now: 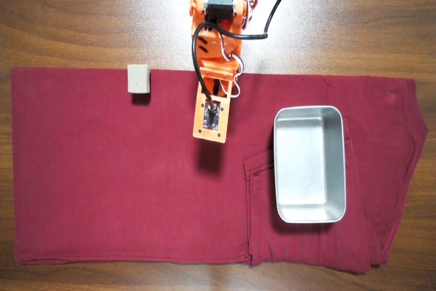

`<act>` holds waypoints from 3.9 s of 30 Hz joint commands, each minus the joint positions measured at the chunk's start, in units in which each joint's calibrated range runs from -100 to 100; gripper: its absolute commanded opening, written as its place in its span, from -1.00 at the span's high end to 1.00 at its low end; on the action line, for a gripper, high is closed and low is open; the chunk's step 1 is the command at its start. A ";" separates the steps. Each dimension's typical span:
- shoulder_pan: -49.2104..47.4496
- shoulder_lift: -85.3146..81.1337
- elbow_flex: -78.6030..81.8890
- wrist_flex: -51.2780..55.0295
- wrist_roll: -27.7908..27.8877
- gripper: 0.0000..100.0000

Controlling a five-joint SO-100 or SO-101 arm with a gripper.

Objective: Grab the cube

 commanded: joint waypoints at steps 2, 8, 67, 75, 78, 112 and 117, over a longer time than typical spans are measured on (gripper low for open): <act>-0.30 0.21 0.28 1.03 0.05 0.99; -0.30 0.21 0.28 1.03 0.05 0.99; 62.46 82.06 -53.07 -25.52 22.61 1.00; 40.97 75.13 -80.29 1.03 13.38 1.00; 18.13 72.02 -88.12 1.03 5.96 1.00; -33.70 87.65 -91.03 -7.82 -8.69 0.31; -26.69 85.16 -89.30 -4.68 -7.28 0.31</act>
